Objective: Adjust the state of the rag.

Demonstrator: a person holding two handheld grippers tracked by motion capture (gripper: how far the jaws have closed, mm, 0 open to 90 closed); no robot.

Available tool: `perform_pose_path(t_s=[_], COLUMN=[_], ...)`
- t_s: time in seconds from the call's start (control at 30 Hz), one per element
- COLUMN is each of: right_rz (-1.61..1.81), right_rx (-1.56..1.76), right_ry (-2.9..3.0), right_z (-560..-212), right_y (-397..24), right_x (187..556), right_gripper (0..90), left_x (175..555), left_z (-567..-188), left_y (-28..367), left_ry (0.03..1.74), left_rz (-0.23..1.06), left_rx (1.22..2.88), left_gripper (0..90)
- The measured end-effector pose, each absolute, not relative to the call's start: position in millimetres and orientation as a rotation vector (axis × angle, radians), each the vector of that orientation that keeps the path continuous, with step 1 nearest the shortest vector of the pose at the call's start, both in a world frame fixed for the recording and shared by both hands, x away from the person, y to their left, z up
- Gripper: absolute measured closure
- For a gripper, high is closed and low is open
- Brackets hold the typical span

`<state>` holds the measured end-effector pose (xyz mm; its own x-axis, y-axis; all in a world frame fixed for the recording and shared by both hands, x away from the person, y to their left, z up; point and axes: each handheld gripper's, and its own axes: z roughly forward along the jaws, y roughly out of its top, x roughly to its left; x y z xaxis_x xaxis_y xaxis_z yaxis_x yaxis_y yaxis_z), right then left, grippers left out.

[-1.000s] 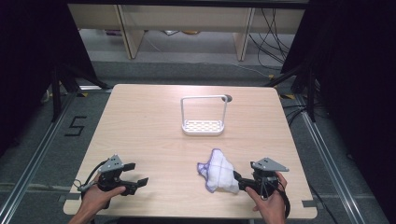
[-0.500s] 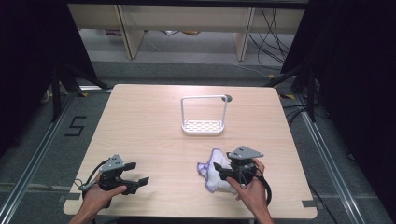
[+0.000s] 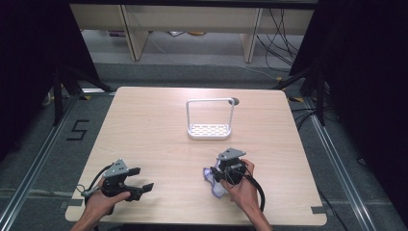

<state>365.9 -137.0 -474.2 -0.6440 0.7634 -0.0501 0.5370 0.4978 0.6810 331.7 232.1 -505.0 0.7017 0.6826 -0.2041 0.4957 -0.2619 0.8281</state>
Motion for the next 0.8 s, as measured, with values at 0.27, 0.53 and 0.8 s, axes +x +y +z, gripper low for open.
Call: perform_pose_path(t_s=[0.27, 0.53, 0.8], right_rz=[0.918, 1.1, 1.266], right_rx=[0.92, 0.924, 0.948], right_ry=[2.447, 2.363, 2.313], right_z=[-472.6, -440.7, -421.5], right_y=[-139.7, -165.8, -192.1], right_x=[363.9, 344.7, 331.1], right_gripper=[85.7, 86.5, 87.5], left_x=[332.2, 331.1, 330.5], left_z=[-504.0, -503.3, -501.4], left_y=[234.2, 232.5, 218.0], left_ry=[0.909, 0.905, 0.863], left_rz=[0.241, 0.241, 0.197], left_rx=[1.939, 1.94, 1.939], left_gripper=[14.9, 14.9, 15.3])
